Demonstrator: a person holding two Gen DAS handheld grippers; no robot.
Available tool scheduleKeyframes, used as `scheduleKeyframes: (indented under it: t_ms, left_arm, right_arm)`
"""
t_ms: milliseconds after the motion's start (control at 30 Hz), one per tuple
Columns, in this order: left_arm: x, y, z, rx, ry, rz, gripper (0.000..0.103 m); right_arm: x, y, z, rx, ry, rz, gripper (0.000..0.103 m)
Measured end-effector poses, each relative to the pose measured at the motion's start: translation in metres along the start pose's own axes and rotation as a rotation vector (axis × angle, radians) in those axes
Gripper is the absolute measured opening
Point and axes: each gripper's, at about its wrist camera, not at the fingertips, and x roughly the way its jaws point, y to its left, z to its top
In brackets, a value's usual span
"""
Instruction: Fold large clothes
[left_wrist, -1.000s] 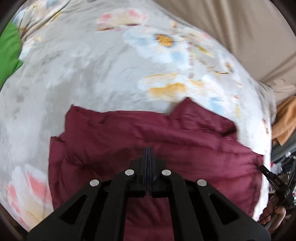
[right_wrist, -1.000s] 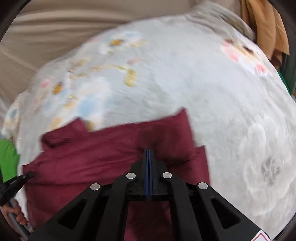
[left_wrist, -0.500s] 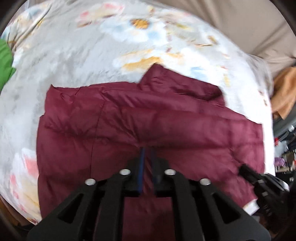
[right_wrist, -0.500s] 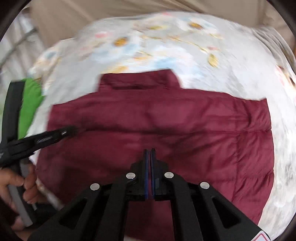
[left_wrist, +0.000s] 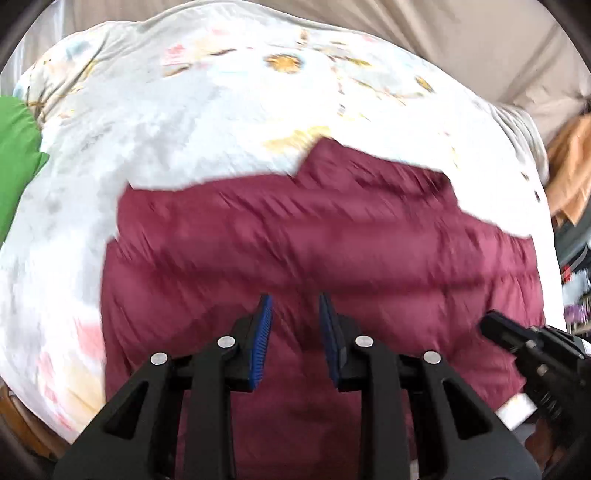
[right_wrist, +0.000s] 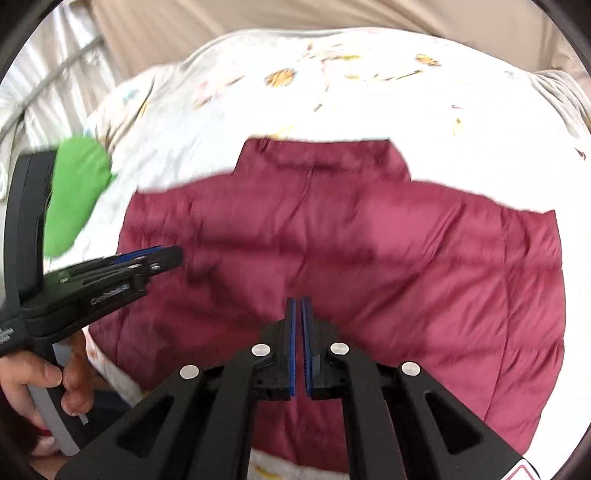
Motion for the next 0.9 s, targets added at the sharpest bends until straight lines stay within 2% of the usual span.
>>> scheduleKeyframes:
  t_ms: [67, 167, 233, 267, 367, 533, 600, 667, 733, 800, 900]
  left_arm:
    - [0.016, 0.021, 0.014, -0.054, 0.000, 0.057, 0.025]
    - [0.033, 0.049, 0.025, -0.134, 0.002, 0.063, 0.025]
    - [0.044, 0.051, 0.028, -0.112, 0.005, 0.079, 0.027]
    - [0.050, 0.049, 0.030, -0.101, 0.006, 0.083, 0.027]
    - [0.060, 0.047, 0.030, -0.097, 0.001, 0.094, 0.027]
    - [0.069, 0.043, 0.028, -0.061, -0.022, 0.136, 0.028]
    - [0.069, 0.042, 0.030, -0.050, -0.022, 0.141, 0.028]
    - [0.058, 0.046, 0.034, -0.096, -0.008, 0.121, 0.028]
    - [0.038, 0.053, 0.037, -0.138, -0.051, 0.088, 0.027]
    - [0.024, 0.059, 0.039, -0.140, -0.093, 0.109, 0.028]
    - [0.037, 0.079, 0.042, -0.189, -0.055, 0.130, 0.028]
  right_arm:
    - [0.012, -0.014, 0.014, 0.017, -0.021, -0.041, 0.005]
    - [0.029, -0.036, 0.033, 0.061, -0.034, -0.084, 0.005]
    - [0.045, -0.052, 0.037, 0.082, -0.018, -0.122, 0.004]
    - [0.052, -0.063, 0.037, 0.089, 0.009, -0.133, 0.000]
    - [0.077, -0.081, 0.032, 0.128, 0.043, -0.084, 0.000]
    - [0.087, -0.070, 0.030, 0.064, 0.044, -0.119, 0.000]
    - [0.075, -0.074, 0.036, 0.111, 0.037, -0.120, 0.000]
    - [0.049, -0.082, 0.037, 0.170, -0.034, -0.114, 0.000]
    - [0.016, -0.104, 0.036, 0.259, -0.112, -0.104, 0.000]
    - [-0.005, -0.132, 0.032, 0.332, -0.156, -0.149, 0.000]
    - [-0.003, -0.172, 0.025, 0.419, -0.124, -0.241, 0.001]
